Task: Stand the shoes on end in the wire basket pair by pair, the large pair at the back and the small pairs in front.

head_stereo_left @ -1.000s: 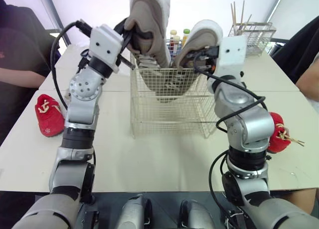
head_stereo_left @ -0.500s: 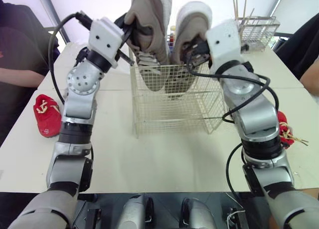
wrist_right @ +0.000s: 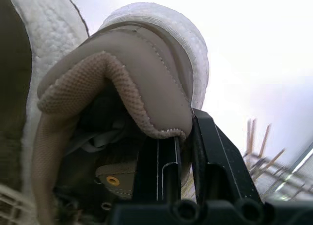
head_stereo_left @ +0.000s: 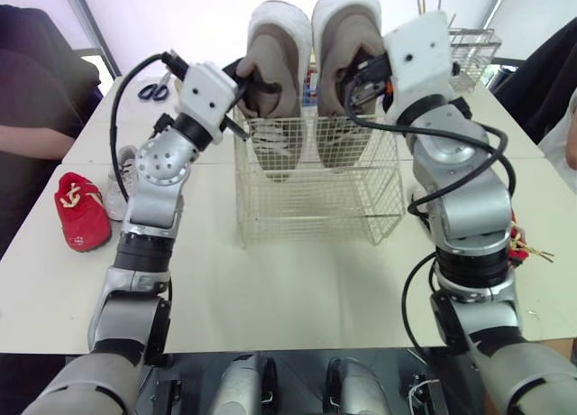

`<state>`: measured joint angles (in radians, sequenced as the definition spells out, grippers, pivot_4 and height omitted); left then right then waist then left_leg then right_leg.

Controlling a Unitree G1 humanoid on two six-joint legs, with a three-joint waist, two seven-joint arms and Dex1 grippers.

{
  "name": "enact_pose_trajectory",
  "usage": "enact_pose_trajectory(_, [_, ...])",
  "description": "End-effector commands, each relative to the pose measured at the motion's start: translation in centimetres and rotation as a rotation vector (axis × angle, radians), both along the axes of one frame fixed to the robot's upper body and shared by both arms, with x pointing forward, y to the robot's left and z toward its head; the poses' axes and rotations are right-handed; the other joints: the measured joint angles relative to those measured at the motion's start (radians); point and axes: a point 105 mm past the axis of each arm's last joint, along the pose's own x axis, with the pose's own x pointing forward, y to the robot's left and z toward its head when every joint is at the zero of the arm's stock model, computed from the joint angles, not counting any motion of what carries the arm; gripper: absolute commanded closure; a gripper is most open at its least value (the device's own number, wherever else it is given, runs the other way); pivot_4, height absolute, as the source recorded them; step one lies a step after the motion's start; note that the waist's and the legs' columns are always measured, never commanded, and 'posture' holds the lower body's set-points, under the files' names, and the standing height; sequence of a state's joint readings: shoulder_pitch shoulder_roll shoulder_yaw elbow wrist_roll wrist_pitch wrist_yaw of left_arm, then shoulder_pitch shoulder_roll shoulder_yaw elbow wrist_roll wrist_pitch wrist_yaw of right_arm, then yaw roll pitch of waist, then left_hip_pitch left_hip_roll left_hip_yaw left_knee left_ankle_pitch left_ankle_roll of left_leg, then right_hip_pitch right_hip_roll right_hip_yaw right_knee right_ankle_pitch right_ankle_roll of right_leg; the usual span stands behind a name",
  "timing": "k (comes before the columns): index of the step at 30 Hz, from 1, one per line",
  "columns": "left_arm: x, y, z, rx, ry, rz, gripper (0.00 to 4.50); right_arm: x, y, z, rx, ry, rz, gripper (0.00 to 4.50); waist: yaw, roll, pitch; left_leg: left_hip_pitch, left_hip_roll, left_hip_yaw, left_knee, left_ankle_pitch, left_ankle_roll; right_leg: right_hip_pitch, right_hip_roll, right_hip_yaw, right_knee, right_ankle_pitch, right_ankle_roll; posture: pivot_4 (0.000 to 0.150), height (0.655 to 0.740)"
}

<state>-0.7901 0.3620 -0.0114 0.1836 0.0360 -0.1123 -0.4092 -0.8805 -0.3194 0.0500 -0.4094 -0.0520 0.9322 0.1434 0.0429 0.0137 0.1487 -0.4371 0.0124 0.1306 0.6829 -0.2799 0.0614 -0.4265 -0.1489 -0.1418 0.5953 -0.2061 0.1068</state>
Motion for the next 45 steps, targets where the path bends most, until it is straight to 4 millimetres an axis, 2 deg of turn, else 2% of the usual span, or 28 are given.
enact_pose_trajectory(1, [1.9, -0.8, -7.9, 0.126, 0.316, 0.024, 4.5, -1.6, 1.0, 0.8, 0.08, 0.024, 0.086, 4.47, -0.001, 0.0, 0.0, 0.001, 0.0, 0.0, 0.0, -0.001, 0.001, 0.001, 0.0, 0.0, 0.0, 0.0, 0.0, 0.15, 0.74])
enact_pose_trajectory(8, [2.3, 0.0, -7.8, 0.13, 0.343, 0.05, 4.5, -1.7, 0.4, 0.2, 0.059, 0.092, 0.047, 4.47, -0.001, 0.0, -0.001, 0.002, 0.0, -0.001, 0.0, -0.002, 0.002, 0.001, -0.001, 0.0, 0.001, 0.0, -0.001, 0.15, 0.74])
enact_pose_trajectory(12, [1.5, -0.3, -7.4, 0.104, 0.339, 0.018, 2.85, -1.6, 0.4, 0.0, 0.006, 0.08, 0.035, 4.5, -0.004, 0.001, -0.001, 0.002, 0.0, -0.001, 0.0, -0.002, 0.001, 0.0, -0.001, 0.0, 0.001, 0.0, -0.001, 0.15, 0.74])
enact_pose_trajectory(15, [0.6, -0.1, -6.7, 0.089, 0.306, -0.019, 1.28, -1.9, 0.8, 0.6, 0.003, 0.05, 0.063, 3.23, -0.008, 0.001, 0.0, 0.002, 0.001, 0.0, -0.001, -0.001, 0.0, 0.0, 0.0, 0.0, 0.001, 0.0, -0.001, 0.15, 0.74])
enact_pose_trajectory(17, [-0.1, 0.0, -6.2, 0.079, 0.288, -0.048, 0.31, -2.0, 0.9, 0.9, -0.003, 0.036, 0.076, 2.18, -0.009, 0.002, 0.001, 0.002, 0.001, 0.001, -0.002, 0.0, -0.002, -0.001, 0.0, 0.0, 0.001, 0.001, 0.0, 0.15, 0.74])
enact_pose_trajectory(18, [-0.6, 0.2, -5.7, 0.062, 0.27, -0.062, 0.0, -2.1, 0.9, 1.2, -0.009, 0.026, 0.084, 1.7, -0.009, 0.002, 0.001, 0.002, 0.001, 0.001, -0.002, 0.001, -0.002, -0.001, 0.0, 0.0, 0.001, 0.001, 0.001, 0.15, 0.74])
enact_pose_trajectory(21, [-1.5, 1.0, -4.5, 0.001, 0.252, -0.091, 0.0, -2.3, 0.8, 1.8, -0.006, 0.011, 0.107, 0.04, -0.009, 0.002, 0.002, 0.0, 0.001, 0.002, -0.002, 0.001, -0.003, -0.002, 0.0, 0.0, 0.001, 0.001, 0.0, 0.15, 0.74])
enact_pose_trajectory(25, [-2.5, 2.2, -3.2, -0.047, 0.248, -0.118, 0.0, -2.8, 0.7, 2.3, -0.008, 0.009, 0.157, 0.04, -0.015, 0.002, 0.005, -0.006, 0.001, 0.002, -0.001, 0.004, -0.002, -0.004, 0.0, 0.0, 0.001, 0.003, 0.002, 0.15, 0.74])
enact_pose_trajectory(32, [-4.8, 3.5, -0.9, -0.174, 0.338, -0.267, 0.0, -4.0, -1.3, 4.0, 0.005, 0.036, 0.257, 0.04, -0.04, 0.002, 0.026, -0.007, 0.001, 0.002, -0.002, 0.004, -0.002, -0.005, 0.001, 0.0, 0.002, 0.002, 0.003, 0.15, 0.74])
enact_pose_trajectory(35, [-6.0, 4.3, 0.8, -0.261, 0.379, -0.364, 0.0, -5.2, -2.4, 5.2, 0.054, 0.062, 0.356, 0.04, -0.046, 0.001, 0.03, -0.007, 0.001, 0.002, -0.003, 0.004, -0.002, -0.005, 0.001, 0.0, 0.002, 0.002, 0.003, 0.15, 0.74])
enact_pose_trajectory(41, [-8.4, 5.3, 2.8, -0.287, 0.495, -0.524, 0.0, -8.7, -2.7, 6.3, 0.055, 0.108, 0.626, 0.04, -0.058, -0.002, 0.033, -0.007, 0.001, 0.002, -0.003, 0.004, -0.002, -0.005, 0.001, 0.0, 0.002, 0.002, 0.004, 0.15, 0.74])
enact_pose_trajectory(45, [-10.3, 5.9, 3.7, -0.233, 0.568, -0.62, 0.0, -9.9, -5.3, 5.8, 0.041, 0.19, 0.641, 0.04, -0.054, -0.003, 0.037, -0.007, 0.0, 0.002, -0.003, 0.004, -0.002, -0.005, 0.001, 0.0, 0.002, 0.002, 0.004, 0.15, 0.74])
